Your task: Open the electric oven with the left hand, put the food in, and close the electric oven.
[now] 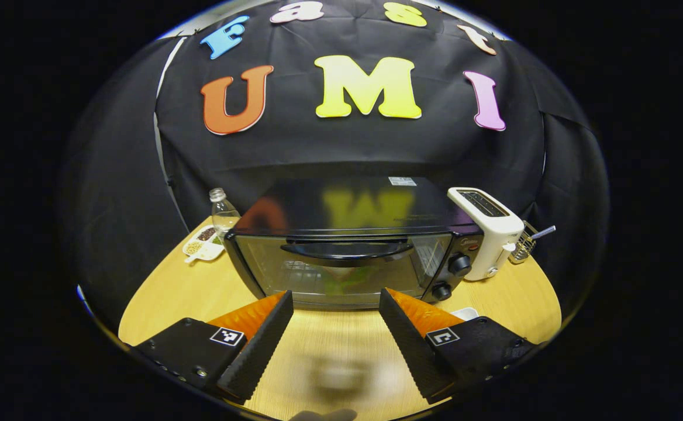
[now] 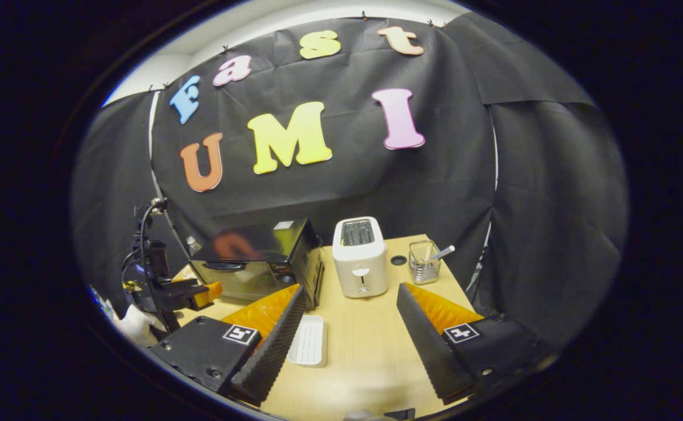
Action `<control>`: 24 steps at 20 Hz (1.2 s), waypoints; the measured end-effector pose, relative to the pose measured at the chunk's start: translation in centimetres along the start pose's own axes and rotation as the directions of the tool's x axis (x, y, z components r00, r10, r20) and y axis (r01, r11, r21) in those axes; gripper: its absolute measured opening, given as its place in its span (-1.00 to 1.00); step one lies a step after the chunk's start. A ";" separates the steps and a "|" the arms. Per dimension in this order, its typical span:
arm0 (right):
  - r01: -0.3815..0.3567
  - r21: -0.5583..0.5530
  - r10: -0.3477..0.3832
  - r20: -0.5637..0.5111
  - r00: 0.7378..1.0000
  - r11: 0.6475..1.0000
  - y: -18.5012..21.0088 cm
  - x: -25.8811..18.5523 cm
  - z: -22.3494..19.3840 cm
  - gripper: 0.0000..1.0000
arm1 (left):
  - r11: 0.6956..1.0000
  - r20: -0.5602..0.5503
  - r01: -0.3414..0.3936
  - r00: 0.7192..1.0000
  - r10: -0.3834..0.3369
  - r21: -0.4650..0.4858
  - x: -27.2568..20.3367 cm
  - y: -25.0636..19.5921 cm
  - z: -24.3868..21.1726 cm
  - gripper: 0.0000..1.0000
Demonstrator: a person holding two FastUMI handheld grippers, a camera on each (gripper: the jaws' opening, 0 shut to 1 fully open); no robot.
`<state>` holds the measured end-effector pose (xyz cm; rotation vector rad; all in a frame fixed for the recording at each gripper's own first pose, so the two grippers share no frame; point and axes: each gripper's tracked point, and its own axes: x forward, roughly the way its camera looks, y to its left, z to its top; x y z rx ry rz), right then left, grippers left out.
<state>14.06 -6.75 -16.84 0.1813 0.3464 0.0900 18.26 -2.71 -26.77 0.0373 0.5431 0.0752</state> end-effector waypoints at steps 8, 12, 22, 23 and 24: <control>-0.054 -0.037 0.058 0.139 0.989 0.998 2.0 -5.8 6.6 0.79 | 1.000 0.242 -0.008 0.970 0.013 -0.021 -13.2 0.0 6.9 0.94; 0.001 -0.065 0.014 0.236 0.972 0.998 4.8 -11.0 9.6 1.00 | 1.000 0.349 0.020 0.937 -0.019 0.002 -20.5 2.3 10.8 0.93; 0.081 -0.099 -0.044 0.327 0.944 0.992 8.7 -19.7 12.0 0.80 | 0.993 0.428 0.092 0.902 -0.055 -0.067 -31.1 6.5 14.1 0.86; 0.087 -0.099 -0.049 0.335 0.941 0.991 8.7 -20.2 12.5 1.00 | 0.994 0.428 0.084 0.903 -0.044 -0.074 -31.6 7.0 14.1 0.86; 0.087 -0.098 -0.049 0.341 0.939 0.991 8.9 -20.7 12.7 1.00 | 0.994 0.433 0.080 0.901 -0.039 -0.077 -32.1 7.2 14.3 0.86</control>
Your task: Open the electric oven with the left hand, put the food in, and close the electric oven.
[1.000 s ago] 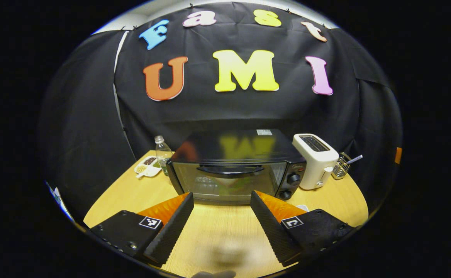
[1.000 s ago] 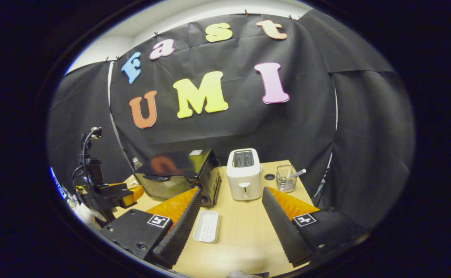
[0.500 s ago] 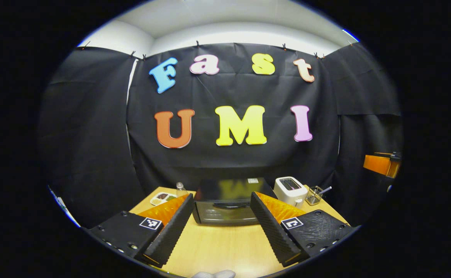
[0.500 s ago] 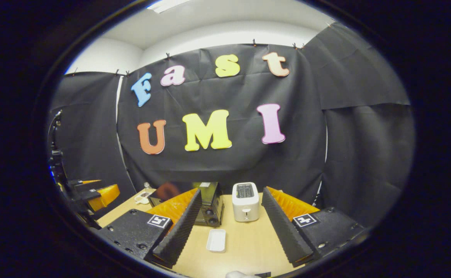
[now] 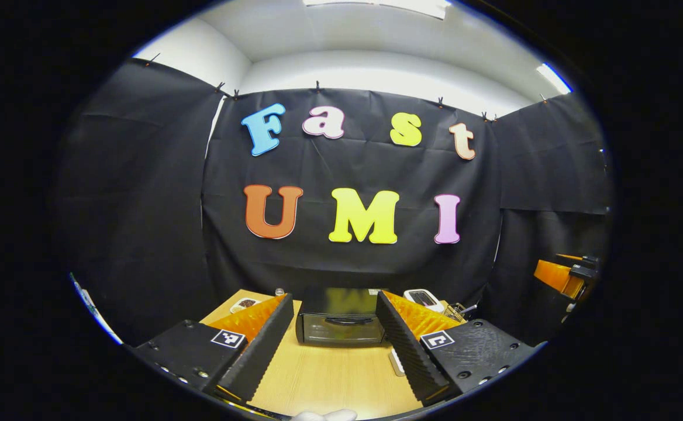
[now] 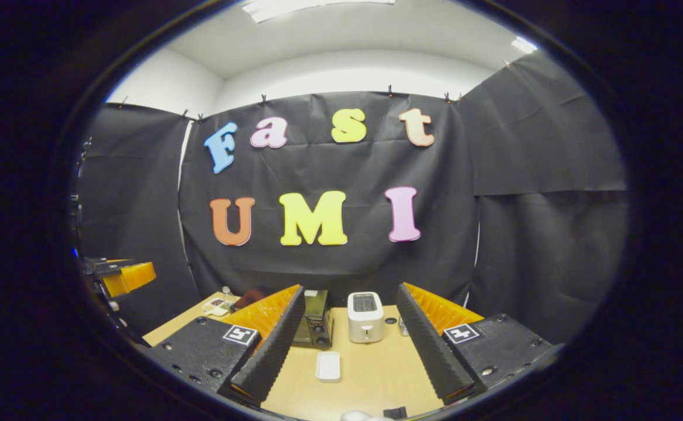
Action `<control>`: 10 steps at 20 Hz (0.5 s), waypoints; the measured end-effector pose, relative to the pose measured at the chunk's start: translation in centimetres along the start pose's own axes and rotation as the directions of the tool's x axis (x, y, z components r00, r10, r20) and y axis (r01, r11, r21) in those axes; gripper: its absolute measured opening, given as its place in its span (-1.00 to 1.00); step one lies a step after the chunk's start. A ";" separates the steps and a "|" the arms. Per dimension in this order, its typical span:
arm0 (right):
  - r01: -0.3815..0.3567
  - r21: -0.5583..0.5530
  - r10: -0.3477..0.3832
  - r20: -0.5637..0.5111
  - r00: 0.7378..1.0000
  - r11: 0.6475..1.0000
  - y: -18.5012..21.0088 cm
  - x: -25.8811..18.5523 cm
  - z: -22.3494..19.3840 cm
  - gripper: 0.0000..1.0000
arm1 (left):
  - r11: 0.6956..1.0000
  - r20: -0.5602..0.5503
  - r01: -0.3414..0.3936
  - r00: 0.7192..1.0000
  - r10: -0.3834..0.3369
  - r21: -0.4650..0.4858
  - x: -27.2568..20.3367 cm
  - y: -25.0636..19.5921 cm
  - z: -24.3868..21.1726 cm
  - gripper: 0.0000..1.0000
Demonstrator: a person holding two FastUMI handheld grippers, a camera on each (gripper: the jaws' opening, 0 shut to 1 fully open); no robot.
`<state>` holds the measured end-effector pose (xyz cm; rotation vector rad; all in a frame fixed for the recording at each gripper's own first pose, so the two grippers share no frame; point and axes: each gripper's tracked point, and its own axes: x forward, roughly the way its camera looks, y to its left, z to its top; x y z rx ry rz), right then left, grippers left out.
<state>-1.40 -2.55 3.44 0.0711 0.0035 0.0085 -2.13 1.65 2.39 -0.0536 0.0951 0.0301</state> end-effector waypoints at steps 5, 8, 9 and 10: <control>0.003 0.012 -0.004 0.039 0.999 1.000 0.2 -1.3 1.8 0.80 | 1.000 0.036 -0.001 0.999 0.001 0.023 -1.4 -0.3 1.8 0.86; -0.009 -0.002 0.009 0.042 0.999 1.000 0.6 -1.7 2.1 0.80 | 0.999 0.045 -0.003 0.999 0.002 0.032 -1.8 -0.9 2.1 0.86; -0.012 -0.005 0.012 0.042 0.999 1.000 0.8 -1.7 2.2 1.00 | 0.999 0.053 -0.004 0.999 0.002 0.038 -2.0 -1.1 2.4 0.87; -0.013 -0.006 0.014 0.043 0.999 1.000 0.7 -1.7 2.2 1.00 | 0.999 0.052 -0.002 0.999 0.000 0.046 -2.0 -1.4 2.4 0.87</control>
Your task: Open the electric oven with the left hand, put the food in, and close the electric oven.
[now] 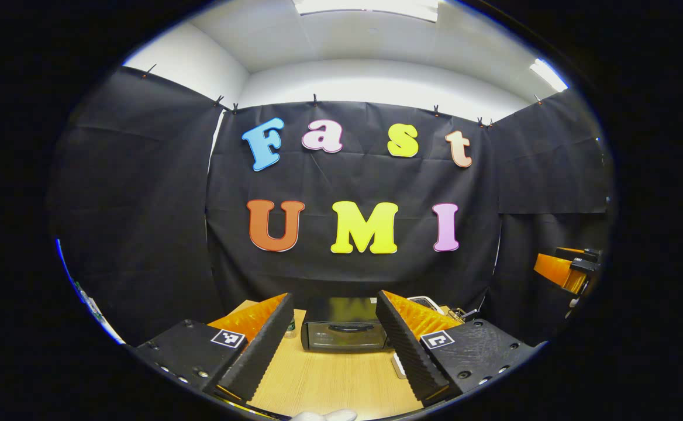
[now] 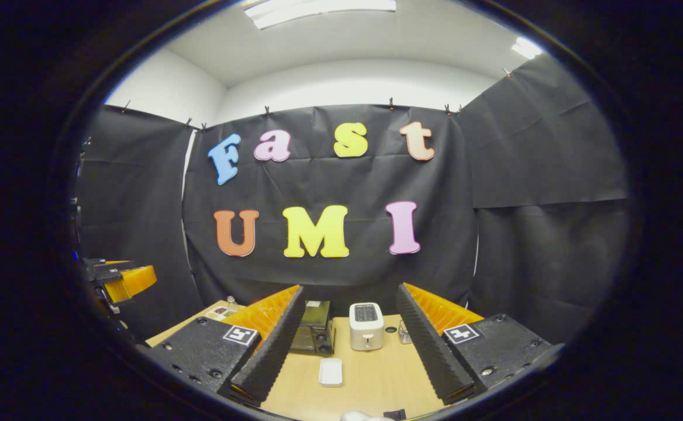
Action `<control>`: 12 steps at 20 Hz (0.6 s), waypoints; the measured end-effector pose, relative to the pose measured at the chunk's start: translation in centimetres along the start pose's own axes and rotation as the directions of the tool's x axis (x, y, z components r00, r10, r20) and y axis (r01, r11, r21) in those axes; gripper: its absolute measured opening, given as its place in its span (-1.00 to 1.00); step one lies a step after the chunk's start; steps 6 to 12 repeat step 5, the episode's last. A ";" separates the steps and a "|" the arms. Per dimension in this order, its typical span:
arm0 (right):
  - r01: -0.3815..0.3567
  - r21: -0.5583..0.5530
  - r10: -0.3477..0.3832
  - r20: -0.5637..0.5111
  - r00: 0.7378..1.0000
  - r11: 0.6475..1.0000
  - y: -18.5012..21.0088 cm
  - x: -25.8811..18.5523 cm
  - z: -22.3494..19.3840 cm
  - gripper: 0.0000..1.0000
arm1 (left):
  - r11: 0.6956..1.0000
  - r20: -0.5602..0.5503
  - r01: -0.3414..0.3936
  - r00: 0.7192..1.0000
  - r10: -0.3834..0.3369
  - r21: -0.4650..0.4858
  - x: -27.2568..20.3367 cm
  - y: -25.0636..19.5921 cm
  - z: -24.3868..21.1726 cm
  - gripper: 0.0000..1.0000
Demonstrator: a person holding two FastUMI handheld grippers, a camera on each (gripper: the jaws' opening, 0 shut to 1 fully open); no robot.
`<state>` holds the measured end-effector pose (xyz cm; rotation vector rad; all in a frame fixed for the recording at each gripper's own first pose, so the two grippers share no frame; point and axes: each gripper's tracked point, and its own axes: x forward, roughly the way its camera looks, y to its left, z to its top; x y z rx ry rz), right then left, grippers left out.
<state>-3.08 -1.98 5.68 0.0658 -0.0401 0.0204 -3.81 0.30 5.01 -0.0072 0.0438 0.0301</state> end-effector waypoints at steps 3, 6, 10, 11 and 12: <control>-0.002 0.005 0.002 -0.011 1.000 1.000 -0.2 0.0 -0.4 1.00 | 1.000 -0.006 0.011 1.000 -0.011 0.018 -0.1 -0.8 -0.2 0.86; 0.001 0.001 -0.001 -0.017 1.000 1.000 -0.6 -0.1 -0.5 1.00 | 1.000 -0.013 0.023 1.000 -0.023 0.018 0.0 -1.6 -0.4 0.86; 0.001 0.001 -0.001 -0.017 1.000 1.000 -0.6 -0.1 -0.5 1.00 | 1.000 -0.013 0.023 1.000 -0.023 0.018 0.0 -1.6 -0.4 0.86; 0.001 0.001 -0.001 -0.017 1.000 1.000 -0.6 -0.1 -0.5 1.00 | 1.000 -0.013 0.023 1.000 -0.023 0.018 0.0 -1.6 -0.4 0.86; 0.001 0.001 -0.001 -0.017 1.000 1.000 -0.6 -0.1 -0.5 1.00 | 1.000 -0.013 0.023 1.000 -0.023 0.018 0.0 -1.6 -0.4 0.86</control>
